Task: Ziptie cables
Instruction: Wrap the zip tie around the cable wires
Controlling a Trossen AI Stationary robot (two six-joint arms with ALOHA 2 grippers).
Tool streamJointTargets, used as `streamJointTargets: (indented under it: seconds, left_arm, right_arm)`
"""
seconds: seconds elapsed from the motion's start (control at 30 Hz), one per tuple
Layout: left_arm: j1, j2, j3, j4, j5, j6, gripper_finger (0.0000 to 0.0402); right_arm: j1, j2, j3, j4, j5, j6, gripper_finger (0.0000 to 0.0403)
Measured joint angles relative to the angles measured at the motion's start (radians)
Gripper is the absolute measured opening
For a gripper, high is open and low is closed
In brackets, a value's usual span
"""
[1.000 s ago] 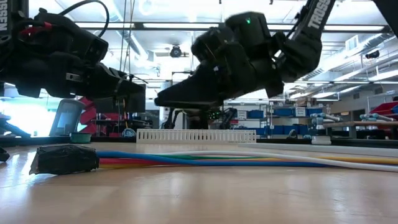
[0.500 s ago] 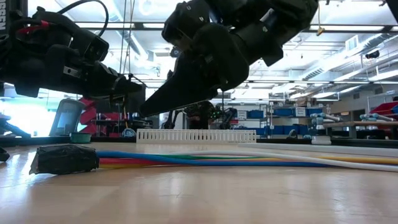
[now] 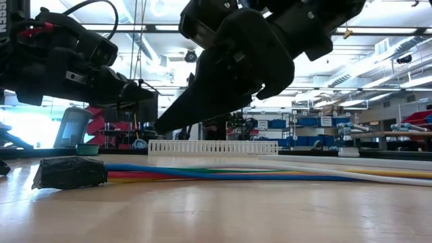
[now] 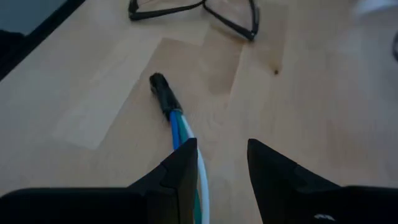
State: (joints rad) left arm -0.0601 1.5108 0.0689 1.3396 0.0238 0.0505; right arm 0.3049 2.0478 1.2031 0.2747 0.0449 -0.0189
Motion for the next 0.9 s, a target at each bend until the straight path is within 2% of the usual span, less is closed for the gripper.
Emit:
streamJointTargets:
  seconds: [0.53,0.8,0.9]
  left_arm:
    - [-0.003,0.001,0.000,-0.063,0.034,-0.003,0.0000]
    - [-0.022,0.001,0.000,-0.078,0.034,-0.003,0.0001]
    - [-0.028,0.001,-0.001,-0.086,0.034,-0.007,0.0001]
  right_arm:
    - [0.034,0.239,0.164,0.060,-0.001,0.082,0.0126]
    - [0.018,0.173,0.162,0.038,-0.024,0.109,0.0125]
    - [0.009,0.127,0.163,0.046,-0.077,0.097,0.0123]
